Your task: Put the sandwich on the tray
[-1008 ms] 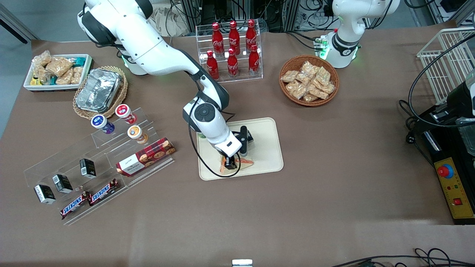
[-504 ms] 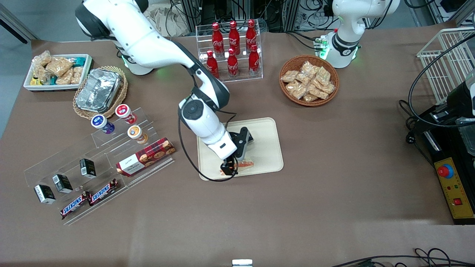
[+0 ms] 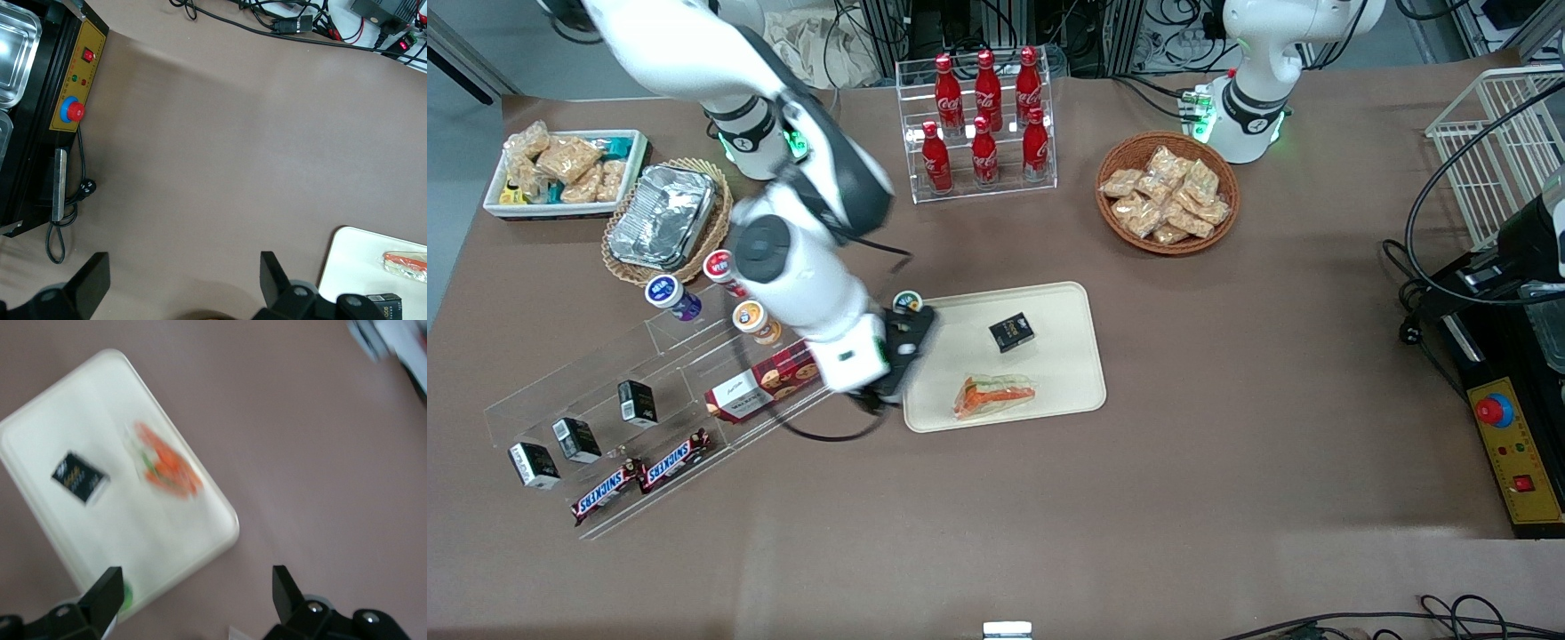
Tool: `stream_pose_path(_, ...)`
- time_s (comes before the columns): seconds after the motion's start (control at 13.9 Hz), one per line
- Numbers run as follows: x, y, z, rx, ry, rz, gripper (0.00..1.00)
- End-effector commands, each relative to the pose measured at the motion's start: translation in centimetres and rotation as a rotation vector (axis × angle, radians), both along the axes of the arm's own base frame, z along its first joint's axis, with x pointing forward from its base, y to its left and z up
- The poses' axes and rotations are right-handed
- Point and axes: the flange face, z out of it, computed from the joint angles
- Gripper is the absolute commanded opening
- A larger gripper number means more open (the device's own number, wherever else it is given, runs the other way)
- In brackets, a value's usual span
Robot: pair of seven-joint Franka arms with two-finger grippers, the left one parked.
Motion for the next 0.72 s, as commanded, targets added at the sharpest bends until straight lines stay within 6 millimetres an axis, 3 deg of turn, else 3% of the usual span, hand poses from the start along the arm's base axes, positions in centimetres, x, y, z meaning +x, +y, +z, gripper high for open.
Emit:
stream_pose_path(0.0,1.5,-7.3,2.8,-0.03,0.058,-0.115,0.99)
stream_pose_path(0.22,2.3,-16.4,5.7,-0.055,0.105,-0.234,0.99)
stream_pose_path(0.29,1.8,-18.6,6.9,-0.075,0.129,-0.267,0.99)
stream_pose_path(0.43,0.6,-24.9,9.2,-0.086,0.183,-0.406,0.99)
stream_pose_path(0.65,-0.2,-35.1,9.8,-0.064,0.216,-0.583,0.99)
